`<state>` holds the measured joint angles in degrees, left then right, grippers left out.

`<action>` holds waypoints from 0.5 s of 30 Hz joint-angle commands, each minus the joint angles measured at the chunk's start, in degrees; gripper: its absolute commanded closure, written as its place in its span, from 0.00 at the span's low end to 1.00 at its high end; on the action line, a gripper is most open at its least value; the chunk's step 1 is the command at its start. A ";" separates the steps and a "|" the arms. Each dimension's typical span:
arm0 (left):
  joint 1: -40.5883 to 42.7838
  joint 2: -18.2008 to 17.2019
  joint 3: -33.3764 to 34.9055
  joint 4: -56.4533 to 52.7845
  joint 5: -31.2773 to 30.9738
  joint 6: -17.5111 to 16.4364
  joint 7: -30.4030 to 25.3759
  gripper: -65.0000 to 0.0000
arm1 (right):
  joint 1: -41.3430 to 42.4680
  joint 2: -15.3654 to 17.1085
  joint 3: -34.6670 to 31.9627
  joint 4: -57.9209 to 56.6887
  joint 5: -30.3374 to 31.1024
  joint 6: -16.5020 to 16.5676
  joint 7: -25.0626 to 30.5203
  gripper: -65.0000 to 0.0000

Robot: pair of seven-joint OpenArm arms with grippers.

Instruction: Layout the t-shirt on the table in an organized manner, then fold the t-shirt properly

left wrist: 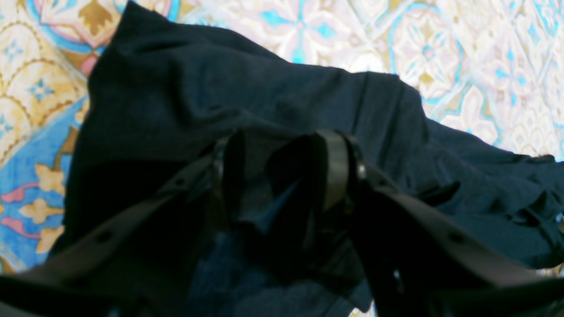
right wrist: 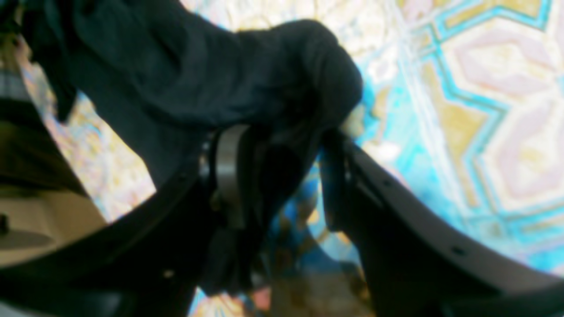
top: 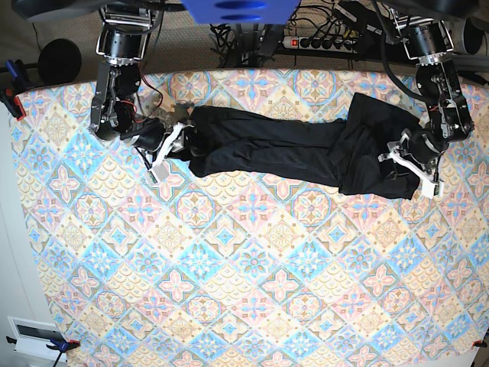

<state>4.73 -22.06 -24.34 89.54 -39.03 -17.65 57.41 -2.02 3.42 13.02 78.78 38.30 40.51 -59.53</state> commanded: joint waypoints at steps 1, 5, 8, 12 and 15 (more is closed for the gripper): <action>-0.82 -1.01 -0.50 0.79 -0.67 -0.24 -1.10 0.64 | -0.31 -0.65 -0.40 -0.50 -2.92 -0.51 -3.81 0.62; -0.82 -1.01 -0.50 0.79 -0.67 -0.24 -1.10 0.64 | -0.48 -2.67 -0.49 -0.50 -2.92 -0.56 -3.81 0.62; -0.82 -1.01 -0.50 0.79 -0.67 -0.24 -1.10 0.64 | -0.66 -3.99 -1.72 -0.50 -2.92 -1.96 -3.81 0.62; -1.44 -1.01 -0.50 0.79 -0.67 -0.24 -1.10 0.64 | -0.66 -4.26 -5.50 -0.50 -2.66 -4.95 -3.37 0.62; -1.52 -1.01 -0.50 0.79 -0.67 -0.24 -1.10 0.64 | -0.57 -4.26 -5.85 -0.50 -2.66 -5.04 -3.37 0.62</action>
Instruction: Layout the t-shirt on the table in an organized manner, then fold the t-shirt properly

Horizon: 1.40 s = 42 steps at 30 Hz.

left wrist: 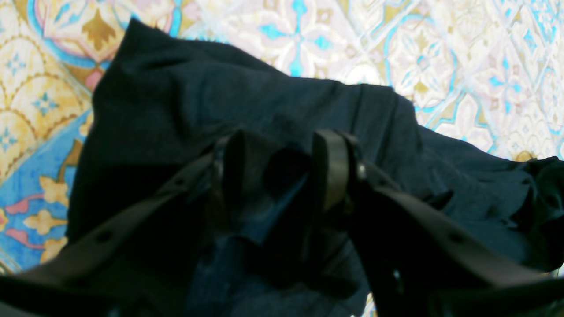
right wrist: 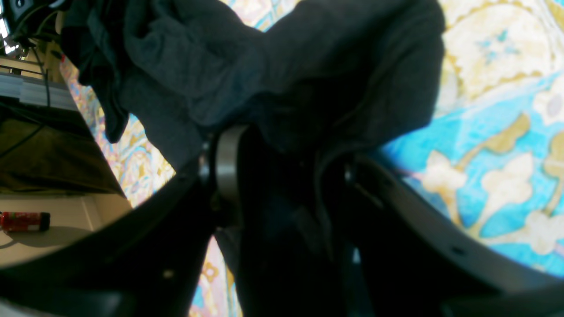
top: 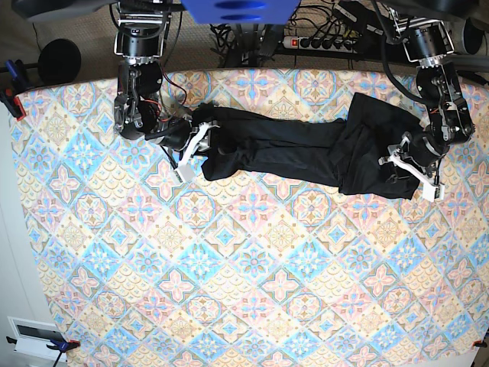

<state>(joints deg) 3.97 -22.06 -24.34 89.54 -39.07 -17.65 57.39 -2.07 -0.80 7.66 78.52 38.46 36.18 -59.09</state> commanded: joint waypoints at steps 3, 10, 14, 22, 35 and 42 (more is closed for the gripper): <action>-0.76 -0.92 -0.50 0.79 -0.62 -0.24 -1.08 0.64 | -0.44 -0.04 -0.67 -0.32 -3.07 -0.80 -3.90 0.66; -0.85 -0.05 -0.50 0.79 -0.62 -0.24 -1.08 0.64 | -0.44 -0.04 -0.41 -0.41 -2.98 -0.98 -4.16 1.00; -0.85 0.22 -0.50 0.88 -0.62 -0.24 -1.08 0.64 | -0.44 0.14 -0.32 -0.24 -2.72 -1.68 -4.16 0.98; -2.08 1.54 -0.50 1.06 -0.80 -0.24 -1.08 0.64 | 5.80 1.98 -0.58 -0.41 -3.07 -1.68 -4.34 1.00; -3.13 2.68 -7.35 1.06 -7.83 -0.06 -0.90 0.64 | 15.47 6.82 -0.76 -9.11 -3.25 -1.68 -3.99 1.00; -2.60 2.68 -8.15 1.06 -7.83 -0.06 -0.90 0.64 | 17.58 7.70 -0.85 -10.43 -5.36 -1.68 -4.16 1.00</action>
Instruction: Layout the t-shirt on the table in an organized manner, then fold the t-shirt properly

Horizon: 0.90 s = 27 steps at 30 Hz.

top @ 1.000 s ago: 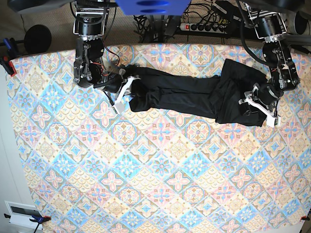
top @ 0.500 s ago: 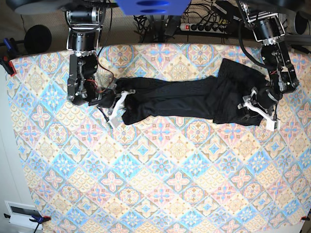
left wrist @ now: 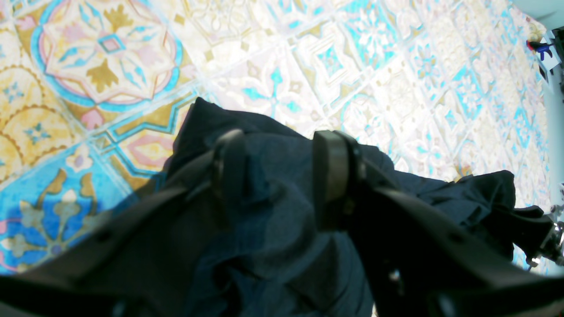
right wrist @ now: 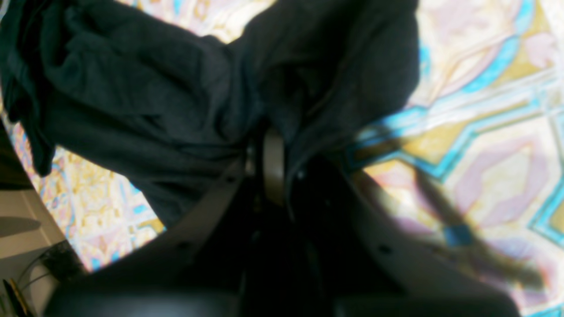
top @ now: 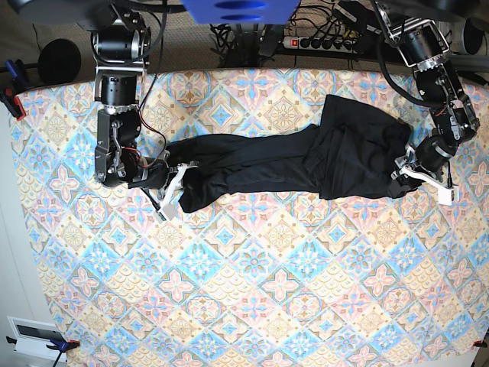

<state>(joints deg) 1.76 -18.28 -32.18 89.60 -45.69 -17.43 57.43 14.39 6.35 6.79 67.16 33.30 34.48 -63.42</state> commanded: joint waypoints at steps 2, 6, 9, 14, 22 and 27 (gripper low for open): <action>-0.13 -1.10 -0.30 1.08 -1.21 -0.28 -1.03 0.64 | 0.86 0.55 0.03 1.02 -0.99 0.03 0.17 1.00; -0.05 -1.01 -0.30 1.08 -1.30 -0.37 -1.03 0.64 | 0.77 0.55 0.03 1.11 -1.08 0.03 0.17 1.00; -0.13 -1.01 -0.30 1.08 -1.91 -0.37 -1.03 0.64 | 0.68 0.55 -0.06 1.11 -1.08 0.11 0.17 1.00; -0.13 -1.10 -0.39 1.08 -5.78 -0.37 -1.03 0.64 | 0.68 0.55 -4.28 1.11 -1.17 0.11 0.69 1.00; -0.22 -1.19 -0.47 1.08 -6.04 -0.37 -1.03 0.64 | 0.68 0.55 -5.16 1.20 -1.17 0.11 1.66 1.00; -0.05 -1.28 -1.44 3.10 -6.13 -0.37 -1.03 0.64 | 0.68 0.55 -5.25 1.20 -1.17 0.11 1.92 1.00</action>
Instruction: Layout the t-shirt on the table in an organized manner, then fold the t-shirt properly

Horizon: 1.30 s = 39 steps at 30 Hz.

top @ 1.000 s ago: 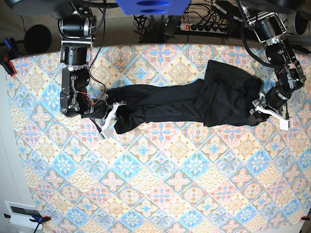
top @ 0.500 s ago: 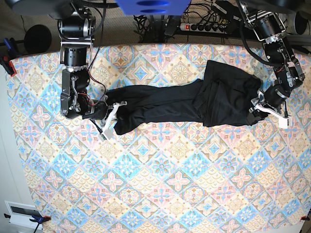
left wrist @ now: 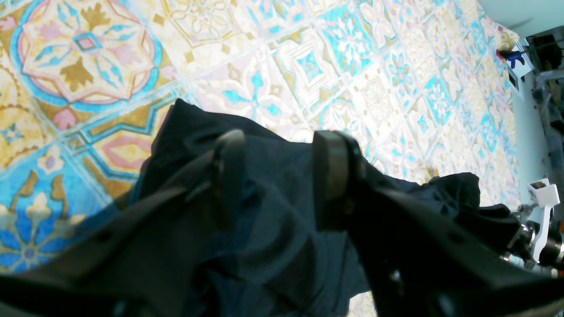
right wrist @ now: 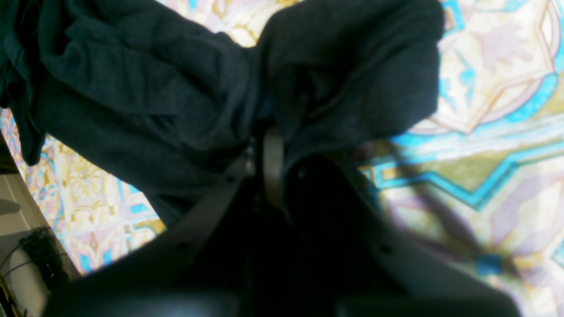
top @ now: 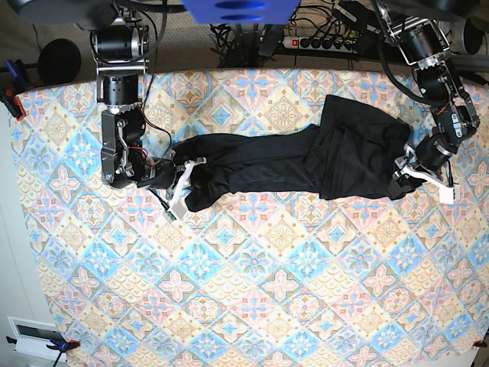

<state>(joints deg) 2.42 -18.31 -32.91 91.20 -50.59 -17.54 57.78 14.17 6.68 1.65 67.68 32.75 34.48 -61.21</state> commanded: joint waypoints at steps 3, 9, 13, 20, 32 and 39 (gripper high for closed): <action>-0.61 0.42 -4.41 4.23 -1.24 -0.26 -1.12 0.64 | 0.90 0.22 -0.20 0.67 -0.62 0.11 -0.37 1.00; -0.61 1.56 -8.28 4.93 -1.15 -0.26 -1.03 0.64 | 0.81 0.22 -0.20 0.67 -0.62 0.11 -0.37 1.00; 0.00 1.65 -8.46 4.93 -1.06 -0.26 -1.38 0.64 | 0.81 0.22 -0.20 0.67 -0.62 0.11 -0.37 1.00; 0.18 1.73 -8.46 4.93 -1.15 -0.26 -1.21 0.64 | 0.81 0.22 -0.20 0.58 -0.62 0.11 -0.28 1.00; 2.55 1.73 -8.46 4.93 -1.15 -0.35 -1.38 0.64 | 0.64 0.22 -0.20 0.58 -0.71 0.11 -0.37 1.00; 2.55 1.73 -8.46 4.85 -1.15 -0.35 -1.38 0.64 | -0.86 0.22 -0.20 0.67 -0.71 0.11 -0.28 1.00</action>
<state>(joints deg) 5.43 -15.55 -40.95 95.20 -50.59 -17.61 57.45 13.06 6.70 1.61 67.88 32.99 34.46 -59.77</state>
